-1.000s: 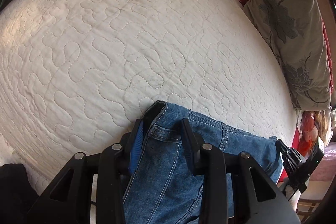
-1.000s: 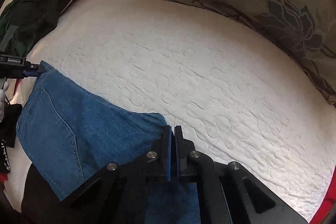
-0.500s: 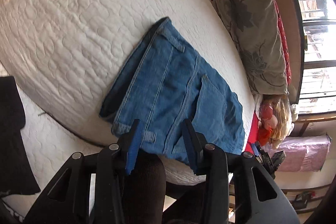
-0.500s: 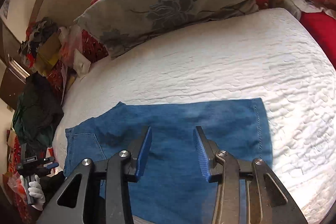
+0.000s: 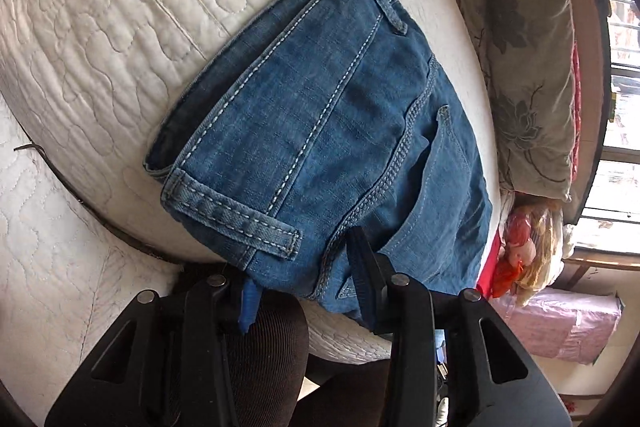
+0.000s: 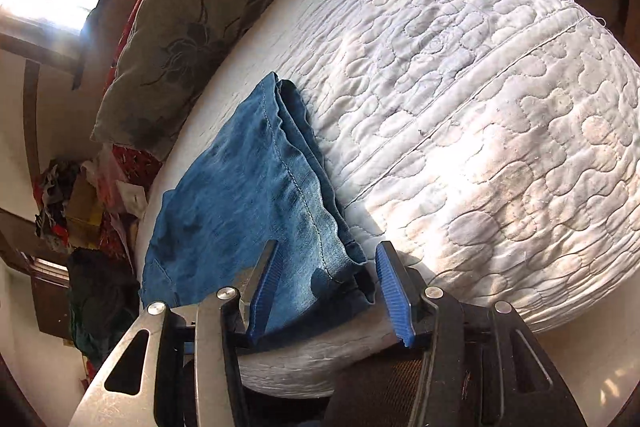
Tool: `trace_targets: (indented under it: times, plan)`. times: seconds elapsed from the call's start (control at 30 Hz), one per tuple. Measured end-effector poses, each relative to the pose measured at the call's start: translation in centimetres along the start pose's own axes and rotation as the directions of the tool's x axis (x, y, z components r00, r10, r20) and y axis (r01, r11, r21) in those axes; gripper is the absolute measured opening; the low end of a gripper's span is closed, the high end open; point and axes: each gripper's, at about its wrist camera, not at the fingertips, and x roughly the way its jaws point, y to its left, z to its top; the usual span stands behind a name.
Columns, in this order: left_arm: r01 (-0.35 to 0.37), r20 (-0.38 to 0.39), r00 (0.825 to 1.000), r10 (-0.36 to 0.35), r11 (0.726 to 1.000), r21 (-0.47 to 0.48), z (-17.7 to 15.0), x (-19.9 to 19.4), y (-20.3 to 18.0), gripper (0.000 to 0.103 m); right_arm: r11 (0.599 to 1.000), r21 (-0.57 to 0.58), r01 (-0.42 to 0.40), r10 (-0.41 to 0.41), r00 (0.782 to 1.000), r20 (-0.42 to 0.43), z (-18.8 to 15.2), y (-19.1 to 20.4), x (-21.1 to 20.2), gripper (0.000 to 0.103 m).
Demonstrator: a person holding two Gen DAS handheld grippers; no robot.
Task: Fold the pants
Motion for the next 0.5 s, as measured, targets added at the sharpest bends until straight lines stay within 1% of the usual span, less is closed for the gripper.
trace_targets:
  times: [0.03, 0.07, 0.13, 0.17, 0.2, 0.23, 0.3, 0.33, 0.37, 0.4, 0.43, 0.47, 0.5]
  plan:
    - [-0.019, -0.007, 1.0, 0.019, 1.0, -0.007, 0.2, 0.2, 0.0, 0.037, 1.0, -0.013, 0.012, -0.012, 1.0, 0.003, 0.0, 0.2, 0.5, 0.022]
    - [-0.034, -0.01, 0.999, 0.034, 0.999, -0.017, 0.3, 0.3, -0.1, 0.033, 1.0, -0.022, 0.004, -0.004, 1.0, 0.0, -0.1, 0.5, 0.8, 0.015]
    - [-0.043, 0.001, 0.999, 0.043, 0.999, -0.01, 0.4, -0.5, -0.6, 0.019, 0.999, -0.022, -0.035, 0.036, 0.999, 0.026, -0.3, 1.1, -0.1, 0.014]
    - [-0.045, 0.017, 0.999, 0.045, 0.999, 0.005, 0.3, -1.2, -1.0, 0.011, 0.997, -0.028, -0.069, 0.07, 0.997, 0.036, -0.5, 1.5, -1.1, 0.013]
    - [-0.044, 0.039, 0.998, 0.043, 0.999, 0.026, 0.2, -2.1, -1.4, 0.011, 0.995, -0.036, -0.095, 0.097, 0.994, 0.042, -0.8, 1.9, -1.9, 0.012]
    - [-0.066, 0.072, 0.995, 0.062, 0.997, 0.051, 0.3, -2.8, -1.8, 0.011, 0.993, -0.042, -0.112, 0.114, 0.993, 0.044, -1.2, 2.2, -2.6, 0.012]
    - [-0.157, 0.132, 0.981, 0.144, 0.983, 0.097, 0.9, -3.1, -2.2, 0.011, 0.992, -0.03, -0.121, 0.121, 0.993, 0.013, -2.2, 1.9, -2.6, 0.012]
    - [-0.193, 0.134, 0.975, 0.179, 0.977, 0.095, 1.3, -2.4, -1.9, 0.011, 0.994, -0.012, -0.108, 0.108, 0.994, -0.007, -2.7, 1.2, -1.9, 0.013]
    - [-0.202, 0.104, 0.975, 0.194, 0.977, 0.067, 1.7, -1.6, -1.1, 0.011, 0.997, 0.004, -0.079, 0.079, 0.996, -0.03, -3.1, 0.4, -0.8, 0.013]
    - [-0.192, 0.076, 0.979, 0.188, 0.981, 0.038, 1.9, -0.8, -0.4, 0.011, 0.999, 0.015, -0.035, 0.035, 0.999, -0.036, -3.5, -0.3, 0.0, 0.013]
    - [-0.181, 0.067, 0.981, 0.18, 0.983, 0.022, 2.0, -0.4, 0.1, 0.012, 0.999, 0.027, -0.025, 0.026, 0.999, -0.036, -3.6, -0.9, 0.8, 0.013]
    - [-0.165, 0.069, 0.984, 0.163, 0.986, 0.011, 2.0, -0.6, 0.3, 0.012, 0.998, 0.045, -0.042, 0.044, 0.999, -0.031, -3.8, -1.3, 1.0, 0.013]
    - [-0.157, 0.064, 0.986, 0.155, 0.987, 0.019, 2.1, -0.9, 0.3, 0.013, 0.996, 0.066, -0.058, 0.059, 0.998, -0.021, -3.9, -1.5, 0.9, 0.014]
